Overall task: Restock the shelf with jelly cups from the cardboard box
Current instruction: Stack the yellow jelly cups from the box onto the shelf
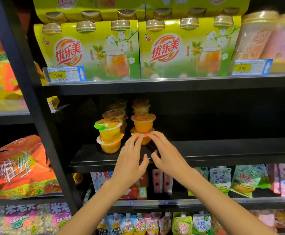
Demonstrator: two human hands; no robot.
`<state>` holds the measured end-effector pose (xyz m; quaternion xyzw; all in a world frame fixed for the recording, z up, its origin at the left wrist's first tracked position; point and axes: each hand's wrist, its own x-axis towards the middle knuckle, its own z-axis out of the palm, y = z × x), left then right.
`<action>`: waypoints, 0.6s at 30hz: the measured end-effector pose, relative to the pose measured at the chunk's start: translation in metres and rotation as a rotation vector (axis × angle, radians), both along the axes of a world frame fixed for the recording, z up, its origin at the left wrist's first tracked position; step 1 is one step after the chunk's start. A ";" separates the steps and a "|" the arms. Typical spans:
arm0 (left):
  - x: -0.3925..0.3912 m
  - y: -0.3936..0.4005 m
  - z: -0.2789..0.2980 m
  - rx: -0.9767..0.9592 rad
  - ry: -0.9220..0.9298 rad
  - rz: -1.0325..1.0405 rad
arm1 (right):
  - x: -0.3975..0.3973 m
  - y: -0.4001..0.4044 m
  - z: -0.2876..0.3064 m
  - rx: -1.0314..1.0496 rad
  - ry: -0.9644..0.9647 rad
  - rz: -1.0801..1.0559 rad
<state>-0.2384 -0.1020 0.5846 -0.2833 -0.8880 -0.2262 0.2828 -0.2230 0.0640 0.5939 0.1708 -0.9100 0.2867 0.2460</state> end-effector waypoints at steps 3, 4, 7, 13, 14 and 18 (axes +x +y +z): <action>-0.011 0.001 0.004 0.043 -0.041 -0.012 | -0.011 -0.001 0.004 0.001 -0.027 -0.025; -0.014 0.002 0.005 0.050 -0.061 -0.007 | -0.014 -0.002 0.006 0.000 -0.033 -0.029; -0.023 0.003 0.008 0.038 -0.101 0.036 | -0.022 -0.004 0.011 -0.002 -0.054 -0.043; -0.033 0.000 0.017 -0.003 -0.154 0.042 | -0.034 -0.006 0.015 0.036 -0.087 -0.077; -0.033 0.000 0.017 -0.008 -0.158 0.042 | -0.035 -0.006 0.015 0.036 -0.094 -0.083; -0.030 0.001 0.021 0.004 -0.183 0.020 | -0.039 -0.009 0.014 0.041 -0.112 -0.113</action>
